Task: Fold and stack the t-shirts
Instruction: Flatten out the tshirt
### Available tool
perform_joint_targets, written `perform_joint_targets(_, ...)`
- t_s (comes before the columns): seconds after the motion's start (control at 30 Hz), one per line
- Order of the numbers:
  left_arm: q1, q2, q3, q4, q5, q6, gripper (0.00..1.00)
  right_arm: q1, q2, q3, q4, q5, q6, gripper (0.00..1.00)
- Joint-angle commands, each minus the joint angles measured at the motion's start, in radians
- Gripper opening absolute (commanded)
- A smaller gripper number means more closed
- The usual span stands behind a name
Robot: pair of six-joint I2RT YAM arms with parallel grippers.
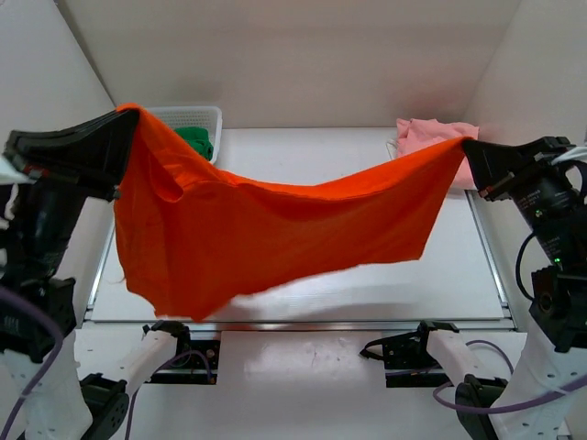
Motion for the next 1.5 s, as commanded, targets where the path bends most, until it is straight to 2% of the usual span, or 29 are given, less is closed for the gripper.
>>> perform_joint_targets(0.0,0.0,0.073,-0.064,-0.048,-0.045,0.043,0.0,-0.007,0.08,-0.02,0.014,-0.003,-0.02,0.0)
perform_joint_targets(0.2,0.075,0.134,-0.277,0.085,0.024,0.054,0.0,-0.033,0.18,-0.182,0.099,-0.059,-0.055,0.0)
perform_joint_targets(0.4,0.095,0.318,-0.328,0.168,0.033,0.118,0.0,-0.035,0.317,-0.304,0.277,-0.067,-0.078,0.01)
perform_joint_targets(0.47,0.1,0.384,-0.293,0.172,0.027,0.143,0.0,-0.021,0.393,-0.285,0.309,-0.056,-0.095,0.0)
perform_joint_targets(0.53,0.115,0.471,-0.214,0.167,0.023,0.167,0.0,-0.01,0.47,-0.188,0.315,-0.046,-0.111,0.0)
perform_joint_targets(0.67,0.134,0.585,0.076,0.084,0.012,0.199,0.0,-0.006,0.629,0.056,0.251,-0.032,-0.129,0.0)
perform_joint_targets(0.77,0.141,0.62,0.219,0.03,0.001,0.207,0.0,-0.016,0.688,0.224,0.211,-0.039,-0.135,0.0)
perform_joint_targets(0.87,0.134,0.596,0.212,0.014,0.033,0.201,0.0,-0.044,0.694,0.213,0.205,-0.073,-0.124,0.0)
perform_joint_targets(0.93,0.126,0.559,0.131,0.033,0.046,0.19,0.0,-0.073,0.682,0.146,0.216,-0.073,-0.127,0.0)
perform_joint_targets(1.03,0.106,0.464,-0.069,0.076,0.064,0.172,0.0,-0.085,0.612,-0.021,0.242,-0.057,-0.134,0.0)
perform_joint_targets(1.23,0.066,0.203,-0.621,0.13,0.102,0.103,0.0,-0.109,0.444,-0.506,0.228,-0.07,-0.111,0.0)
perform_joint_targets(1.33,0.015,0.102,-0.942,0.116,0.081,0.064,0.0,-0.058,0.372,-0.692,0.152,0.014,-0.097,0.0)
perform_joint_targets(1.47,-0.007,-0.039,-1.219,0.098,0.093,-0.04,0.0,-0.026,0.335,-0.886,0.013,0.074,-0.075,0.0)
